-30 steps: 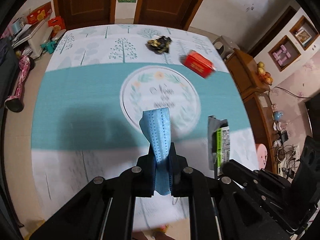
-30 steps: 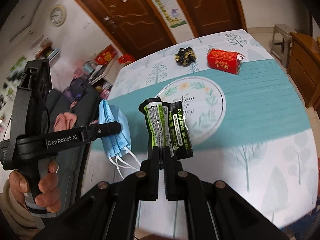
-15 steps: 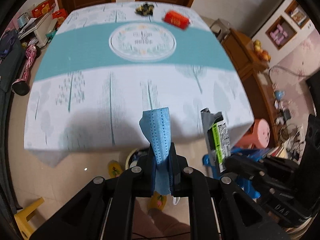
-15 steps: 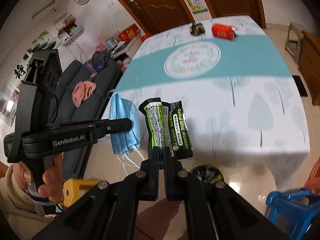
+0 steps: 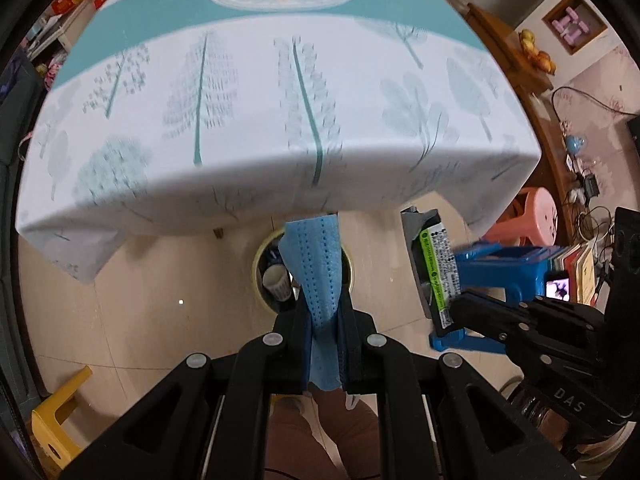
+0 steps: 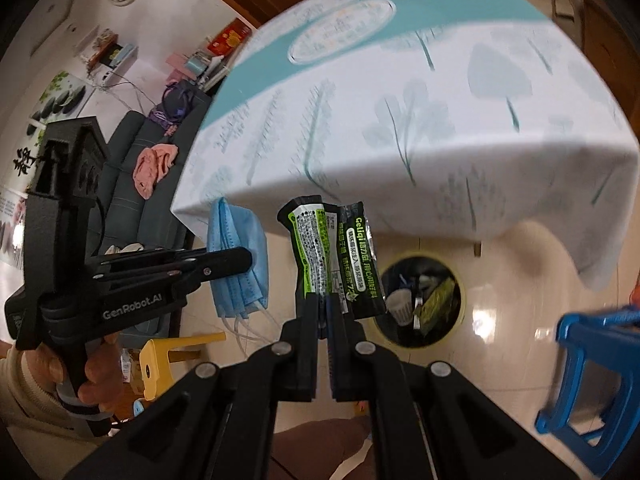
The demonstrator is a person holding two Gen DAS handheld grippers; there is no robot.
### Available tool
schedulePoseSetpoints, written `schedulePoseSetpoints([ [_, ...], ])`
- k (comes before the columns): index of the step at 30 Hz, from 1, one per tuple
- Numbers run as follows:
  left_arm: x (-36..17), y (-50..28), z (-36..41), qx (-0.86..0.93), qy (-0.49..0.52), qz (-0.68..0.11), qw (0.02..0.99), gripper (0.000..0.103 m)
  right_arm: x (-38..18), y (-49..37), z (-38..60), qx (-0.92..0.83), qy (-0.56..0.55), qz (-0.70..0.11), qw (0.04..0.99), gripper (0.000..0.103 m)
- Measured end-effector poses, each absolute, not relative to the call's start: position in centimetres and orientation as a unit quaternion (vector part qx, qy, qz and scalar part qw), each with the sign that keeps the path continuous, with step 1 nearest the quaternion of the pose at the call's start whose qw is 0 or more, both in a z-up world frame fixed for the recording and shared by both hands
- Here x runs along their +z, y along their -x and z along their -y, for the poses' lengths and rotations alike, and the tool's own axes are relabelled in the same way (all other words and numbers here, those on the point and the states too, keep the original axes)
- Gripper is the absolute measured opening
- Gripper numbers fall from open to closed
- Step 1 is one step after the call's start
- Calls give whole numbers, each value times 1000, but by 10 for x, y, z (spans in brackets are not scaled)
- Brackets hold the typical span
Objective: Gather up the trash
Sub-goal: 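Carry the blue mask and snack packets to the black bin and open both tools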
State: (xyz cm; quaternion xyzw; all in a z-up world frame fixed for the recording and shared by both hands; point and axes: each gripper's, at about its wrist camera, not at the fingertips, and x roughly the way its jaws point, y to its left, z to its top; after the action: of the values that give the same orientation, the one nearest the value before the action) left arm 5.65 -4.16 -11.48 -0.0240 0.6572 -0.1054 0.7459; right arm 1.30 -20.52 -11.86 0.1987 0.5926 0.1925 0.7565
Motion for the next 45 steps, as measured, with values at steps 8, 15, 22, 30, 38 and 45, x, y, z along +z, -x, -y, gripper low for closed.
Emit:
schedulePoseSetpoints([
  [8,-180,-44,38,-113,1,-674,730,9,-184,-5,211,133,-236,-619,737,3],
  [15,-266,-41,38,-114,-5,-691,713,9,-263,-3,219,79,-282,-624,725,3],
  [22,-341,-50,40,-116,-6,-694,710,17,-347,-5,210,52,-291,-640,709,4],
  [30,-390,-60,30,-90,2,-686,722,62,-396,-18,196,44,-292,-627,721,7],
  [38,-402,-53,25,-63,-7,-685,726,64,-403,-17,192,38,-271,-627,729,8],
  [45,-370,-40,16,-46,0,-669,742,72,-378,-6,189,47,-238,-629,739,8],
])
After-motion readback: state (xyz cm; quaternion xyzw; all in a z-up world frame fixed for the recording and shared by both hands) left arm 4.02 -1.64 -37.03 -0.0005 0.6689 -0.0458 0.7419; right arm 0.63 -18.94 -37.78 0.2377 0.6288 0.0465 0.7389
